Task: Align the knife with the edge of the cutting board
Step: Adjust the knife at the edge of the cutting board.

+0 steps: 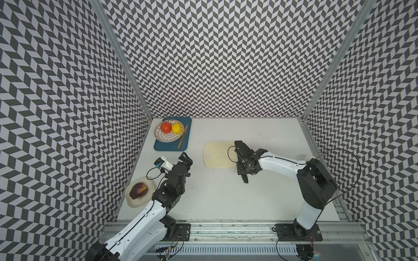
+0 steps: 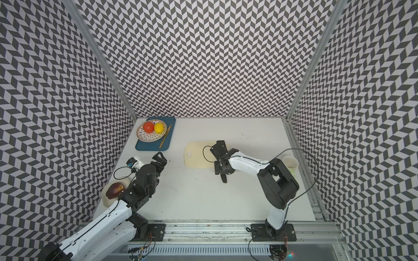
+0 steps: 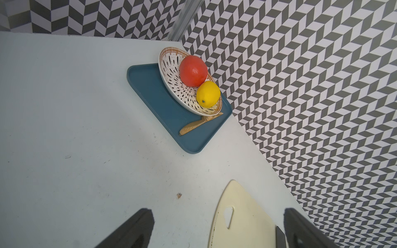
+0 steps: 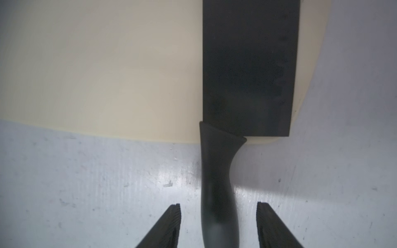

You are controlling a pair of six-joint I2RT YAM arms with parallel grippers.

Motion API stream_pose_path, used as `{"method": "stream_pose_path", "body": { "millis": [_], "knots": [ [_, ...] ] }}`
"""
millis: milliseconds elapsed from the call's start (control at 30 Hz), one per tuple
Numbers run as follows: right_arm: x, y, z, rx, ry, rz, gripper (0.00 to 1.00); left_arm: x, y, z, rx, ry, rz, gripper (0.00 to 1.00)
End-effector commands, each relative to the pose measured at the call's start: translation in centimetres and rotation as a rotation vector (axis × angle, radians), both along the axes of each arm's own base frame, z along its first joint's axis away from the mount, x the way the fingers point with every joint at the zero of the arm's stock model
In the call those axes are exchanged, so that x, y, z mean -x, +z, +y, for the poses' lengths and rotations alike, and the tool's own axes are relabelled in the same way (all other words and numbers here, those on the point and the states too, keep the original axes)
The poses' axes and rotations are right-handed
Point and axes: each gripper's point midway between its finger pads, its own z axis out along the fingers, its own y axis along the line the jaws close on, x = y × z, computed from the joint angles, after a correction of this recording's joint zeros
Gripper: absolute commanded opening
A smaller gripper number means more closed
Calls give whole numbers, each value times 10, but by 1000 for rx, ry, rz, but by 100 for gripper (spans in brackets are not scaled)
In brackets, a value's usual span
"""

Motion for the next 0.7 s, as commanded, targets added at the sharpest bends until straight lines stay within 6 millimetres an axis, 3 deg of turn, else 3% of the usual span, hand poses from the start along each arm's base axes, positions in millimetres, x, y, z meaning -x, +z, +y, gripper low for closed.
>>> {"method": "stream_pose_path", "body": {
  "millis": [0, 300, 667],
  "knots": [
    [-7, -1, 7, -26, 49, -29, 58, -1, 4, 1, -5, 12, -9, 100],
    [-9, -19, 9, -13, 42, 0, 46, 0, 3, 3, -7, 19, -9, 100],
    [-7, -20, 2, -8, -30, -4, 30, 0, 4, 3, -4, 20, -12, 100]
  ]
}}
